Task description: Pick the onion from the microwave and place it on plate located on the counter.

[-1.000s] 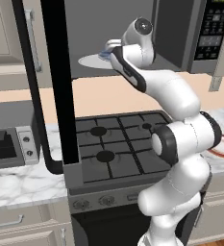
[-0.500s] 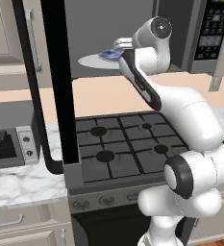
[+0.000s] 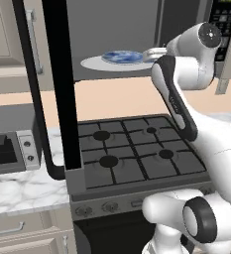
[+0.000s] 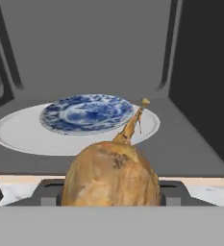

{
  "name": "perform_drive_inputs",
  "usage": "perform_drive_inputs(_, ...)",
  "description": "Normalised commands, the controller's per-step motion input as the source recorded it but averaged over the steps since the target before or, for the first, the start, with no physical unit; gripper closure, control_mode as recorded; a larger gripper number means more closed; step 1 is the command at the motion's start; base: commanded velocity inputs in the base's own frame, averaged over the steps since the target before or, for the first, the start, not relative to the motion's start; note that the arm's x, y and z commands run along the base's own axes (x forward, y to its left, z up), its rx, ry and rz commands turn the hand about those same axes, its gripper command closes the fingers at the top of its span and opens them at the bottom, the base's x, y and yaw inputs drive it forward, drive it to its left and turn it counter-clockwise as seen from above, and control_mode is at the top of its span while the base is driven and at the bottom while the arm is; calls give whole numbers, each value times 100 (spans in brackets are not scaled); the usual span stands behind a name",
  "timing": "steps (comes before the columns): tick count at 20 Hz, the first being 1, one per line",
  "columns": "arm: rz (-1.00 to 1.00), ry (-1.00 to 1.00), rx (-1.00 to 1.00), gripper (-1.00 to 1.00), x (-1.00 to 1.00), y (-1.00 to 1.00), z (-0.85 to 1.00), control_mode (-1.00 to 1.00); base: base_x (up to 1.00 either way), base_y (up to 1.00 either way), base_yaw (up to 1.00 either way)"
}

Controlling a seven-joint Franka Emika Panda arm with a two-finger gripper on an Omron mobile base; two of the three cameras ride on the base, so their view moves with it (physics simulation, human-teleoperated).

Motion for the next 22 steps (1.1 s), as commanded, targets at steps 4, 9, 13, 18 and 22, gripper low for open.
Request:
perform_drive_inputs(4,0,18,0,100,-100,-33,-5,-100,0,0,0)
perform_drive_inputs(9,0,20,0,100,-100,-18,-11,-100,0,0,0)
perform_drive_inputs(13,0,26,0,100,-100,-17,-24,-100,0,0,0)
perform_drive_inputs(18,0,21,0,100,-92,-31,-48,-100,0,0,0)
perform_drive_inputs(22,0,16,1,100,-63,-46,-55,-100,0,0,0)
